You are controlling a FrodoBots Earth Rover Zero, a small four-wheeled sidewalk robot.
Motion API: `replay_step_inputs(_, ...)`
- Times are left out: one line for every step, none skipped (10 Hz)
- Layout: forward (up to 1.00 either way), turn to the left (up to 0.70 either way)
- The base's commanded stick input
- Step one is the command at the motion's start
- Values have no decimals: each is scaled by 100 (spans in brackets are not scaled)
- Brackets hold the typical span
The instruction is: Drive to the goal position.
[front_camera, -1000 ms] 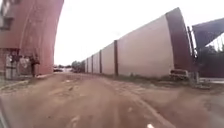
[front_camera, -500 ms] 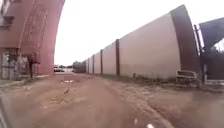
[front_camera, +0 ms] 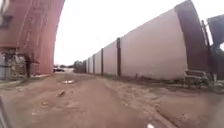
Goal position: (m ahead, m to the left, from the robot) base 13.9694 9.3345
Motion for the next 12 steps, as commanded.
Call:
replay_step_inputs(70,0)
replay_step_inputs(70,0)
replay_step_inputs(70,0)
replay_step_inputs(70,0)
replay_step_inputs(70,28)
replay_step_inputs(70,28)
replay_step_inputs(70,0)
replay_step_inputs(70,0)
replay_step_inputs(70,0)
replay_step_inputs(70,0)
replay_step_inputs(70,0)
replay_step_inputs(70,0)
